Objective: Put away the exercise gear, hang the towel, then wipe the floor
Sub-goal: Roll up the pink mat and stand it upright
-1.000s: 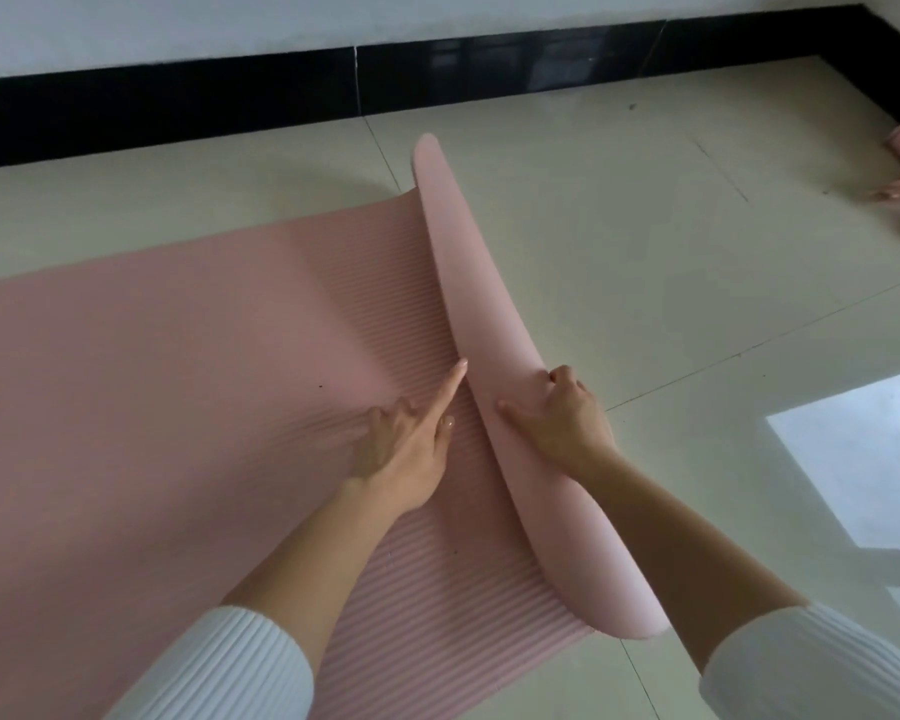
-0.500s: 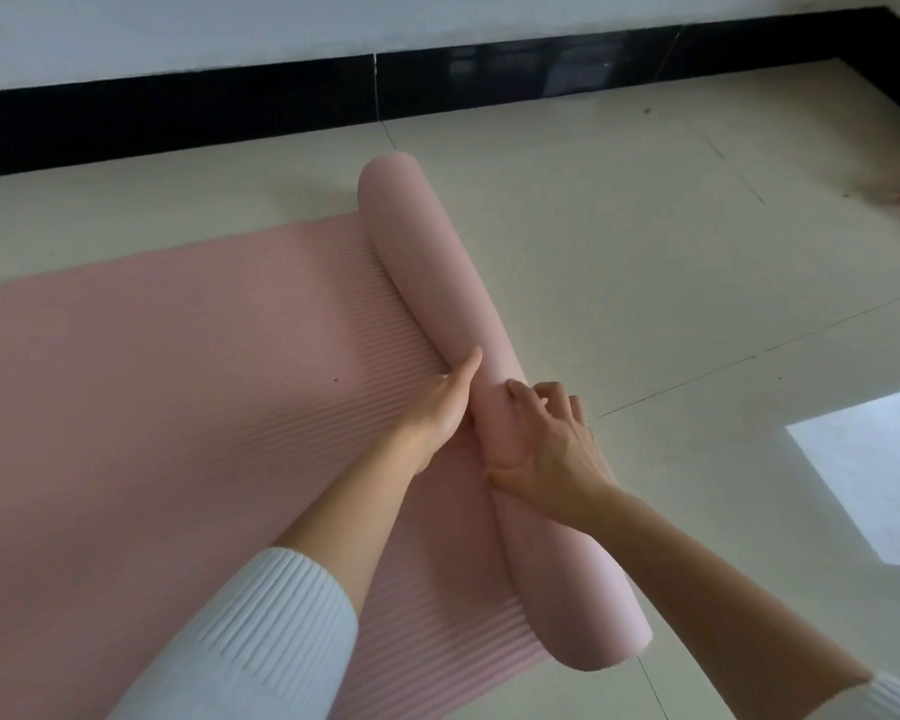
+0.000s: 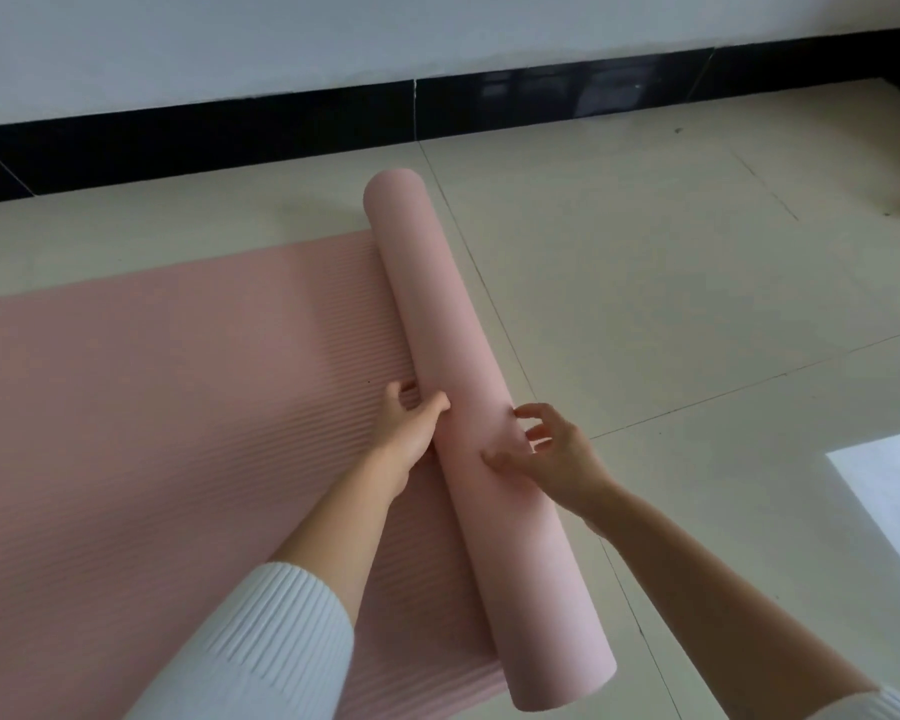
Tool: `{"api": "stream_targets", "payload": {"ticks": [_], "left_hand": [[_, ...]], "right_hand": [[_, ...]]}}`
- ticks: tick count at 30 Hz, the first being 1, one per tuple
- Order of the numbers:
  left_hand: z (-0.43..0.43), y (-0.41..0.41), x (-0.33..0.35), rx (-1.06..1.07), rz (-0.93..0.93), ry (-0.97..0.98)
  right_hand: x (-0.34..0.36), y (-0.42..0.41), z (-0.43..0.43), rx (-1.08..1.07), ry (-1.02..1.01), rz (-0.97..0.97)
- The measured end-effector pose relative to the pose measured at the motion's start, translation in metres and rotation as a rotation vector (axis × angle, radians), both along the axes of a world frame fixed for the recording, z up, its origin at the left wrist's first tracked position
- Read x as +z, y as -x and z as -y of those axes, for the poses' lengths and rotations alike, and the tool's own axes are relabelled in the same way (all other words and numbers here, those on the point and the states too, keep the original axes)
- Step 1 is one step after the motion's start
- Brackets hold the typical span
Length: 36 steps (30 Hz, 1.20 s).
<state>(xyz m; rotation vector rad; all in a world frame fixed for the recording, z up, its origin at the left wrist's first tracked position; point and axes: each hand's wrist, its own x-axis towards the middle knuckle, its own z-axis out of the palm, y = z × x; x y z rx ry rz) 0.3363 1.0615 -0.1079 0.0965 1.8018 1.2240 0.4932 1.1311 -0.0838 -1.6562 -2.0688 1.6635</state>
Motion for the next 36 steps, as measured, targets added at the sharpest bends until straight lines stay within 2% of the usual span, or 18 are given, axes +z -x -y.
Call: {"api": "stream_targets", "payload": {"ticks": [3, 5, 9, 12, 14, 16, 18, 19, 21, 22, 24, 26, 28, 30, 33, 34, 36], "left_hand": [[0.010, 0.008, 0.008, 0.043, -0.324, 0.015], [0.017, 0.015, 0.011, 0.010, -0.469, 0.049], [0.038, 0.031, 0.016, 0.088, -0.268, 0.060], [0.059, 0.037, 0.027, -0.041, -0.176, 0.081], [0.072, 0.040, 0.028, -0.058, -0.110, 0.039], [0.083, 0.042, 0.026, 0.005, -0.108, -0.003], [0.091, 0.046, 0.020, 0.025, -0.283, 0.051], [0.095, 0.049, 0.016, 0.033, -0.406, 0.101], [0.108, 0.054, 0.012, 0.071, -0.578, 0.152], [0.115, 0.058, 0.010, 0.092, -0.594, 0.160], [0.134, 0.066, 0.011, 0.157, -0.487, 0.163], [0.155, 0.074, 0.023, 0.210, -0.214, 0.145], [0.177, 0.086, 0.038, 0.097, 0.020, 0.197], [0.194, 0.099, 0.047, -0.058, 0.163, 0.266], [0.212, 0.114, 0.043, -0.137, 0.154, 0.341], [0.217, 0.116, 0.040, -0.157, 0.107, 0.354], [0.224, 0.122, 0.030, -0.165, -0.033, 0.365]], "right_hand": [[-0.001, 0.011, 0.010, 0.047, -0.126, 0.000], [0.004, 0.019, 0.014, 0.005, -0.063, -0.100], [0.014, 0.031, 0.023, 0.019, 0.087, -0.234], [0.021, 0.041, 0.026, 0.049, 0.311, -0.341], [0.022, 0.051, 0.026, -0.043, 0.460, -0.400], [0.016, 0.065, 0.028, -0.109, 0.358, -0.296], [0.011, 0.079, 0.035, -0.028, 0.154, -0.091], [0.010, 0.085, 0.041, 0.023, 0.095, -0.060], [0.011, 0.093, 0.051, 0.074, 0.057, -0.123], [0.013, 0.098, 0.055, 0.084, 0.062, -0.181], [0.024, 0.109, 0.065, 0.129, 0.121, -0.268], [0.033, 0.124, 0.080, 0.227, 0.164, -0.274], [0.038, 0.140, 0.095, 0.330, 0.135, -0.251], [0.043, 0.155, 0.107, 0.331, 0.222, -0.286], [0.045, 0.169, 0.117, 0.014, 0.463, -0.396], [0.041, 0.172, 0.119, -0.053, 0.412, -0.350], [0.032, 0.173, 0.128, 0.033, 0.166, -0.144]]}}
